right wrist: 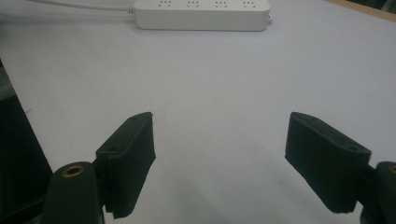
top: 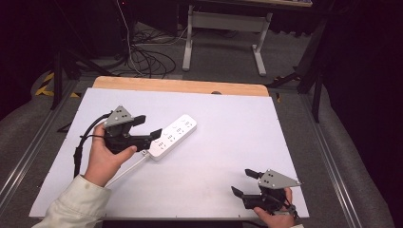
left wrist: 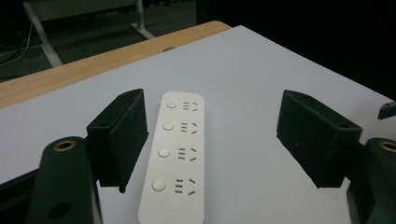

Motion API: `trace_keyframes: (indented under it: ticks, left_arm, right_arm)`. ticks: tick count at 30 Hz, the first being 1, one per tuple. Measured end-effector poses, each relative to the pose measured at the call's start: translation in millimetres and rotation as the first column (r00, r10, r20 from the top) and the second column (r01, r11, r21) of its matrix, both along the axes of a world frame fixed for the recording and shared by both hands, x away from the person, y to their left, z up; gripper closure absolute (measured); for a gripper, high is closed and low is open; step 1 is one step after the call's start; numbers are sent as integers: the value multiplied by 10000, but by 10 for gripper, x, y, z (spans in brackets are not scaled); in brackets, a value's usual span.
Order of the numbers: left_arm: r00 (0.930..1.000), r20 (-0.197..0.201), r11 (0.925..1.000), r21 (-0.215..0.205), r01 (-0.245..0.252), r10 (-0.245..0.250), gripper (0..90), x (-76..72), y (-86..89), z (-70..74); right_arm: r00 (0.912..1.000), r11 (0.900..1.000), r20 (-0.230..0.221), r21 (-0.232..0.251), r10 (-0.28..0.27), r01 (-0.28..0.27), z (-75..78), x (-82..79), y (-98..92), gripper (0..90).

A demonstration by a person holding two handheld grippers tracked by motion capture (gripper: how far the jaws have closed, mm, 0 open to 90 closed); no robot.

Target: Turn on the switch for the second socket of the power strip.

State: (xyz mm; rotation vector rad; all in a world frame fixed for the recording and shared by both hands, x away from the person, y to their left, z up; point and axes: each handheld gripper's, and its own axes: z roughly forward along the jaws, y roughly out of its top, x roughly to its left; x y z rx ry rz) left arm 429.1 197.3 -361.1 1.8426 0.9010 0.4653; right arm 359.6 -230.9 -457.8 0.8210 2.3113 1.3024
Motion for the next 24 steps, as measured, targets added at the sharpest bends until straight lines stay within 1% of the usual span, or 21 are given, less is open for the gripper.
trace_keyframes:
  ticks: [1,5,8,9,10,11,13,14,15,17,18,21,23,24]
  left_arm:
    - [10000,30,10000,-20,9,-9,245,-33,20,8]
    - [9993,366,10000,22,90,-91,214,-162,130,3]
    - [9986,524,10000,13,96,-97,205,-249,224,-35]
    - [9979,632,9999,52,122,-125,197,-285,266,-59]
    - [9975,671,9998,31,220,-222,184,-320,295,-84]
    - [9962,765,9991,13,426,-425,142,-356,335,-109]
    - [9939,884,9975,-178,682,-663,130,-421,406,-156]
    - [9927,977,9970,-247,732,-705,130,-457,448,-182]
    - [9926,1003,9972,-231,709,-683,130,-493,484,-205]
    - [9926,1058,9982,82,593,-598,130,-565,558,-254]
    - [9927,1067,9984,144,546,-559,130,-591,587,-278]
    - [9929,1052,9983,243,534,-557,128,-657,664,-345]
    - [9928,998,9976,299,628,-655,123,-697,727,-395]
    - [9933,988,9980,273,578,-602,123,-717,755,-421]
  right_arm:
    - [10000,10000,0,0,0,0,0,0,0,246]
    - [10000,10000,-7,20,-21,21,1,0,-5,246]
    - [10000,10000,-13,9,-27,27,0,1,-3,243]
    - [10000,10000,-16,7,-23,23,0,0,-1,243]
    - [10000,10000,7,-2,-19,19,0,-1,1,243]
    - [10000,10000,24,-4,-23,23,4,-4,0,243]
    - [10000,10000,36,12,-39,38,7,-5,-4,243]
    - [10000,10000,32,22,-47,47,7,-4,-5,243]
    - [10000,10000,32,22,-47,47,7,-4,-5,243]
    - [10000,10000,29,5,-57,57,5,0,-4,242]
    - [10000,10000,32,-4,-58,58,5,0,-4,242]
    - [10000,10000,65,2,-72,72,8,0,-6,241]
    - [10000,10000,68,10,-61,60,9,1,-5,239]
    - [10000,10000,68,10,-61,60,9,1,-5,239]
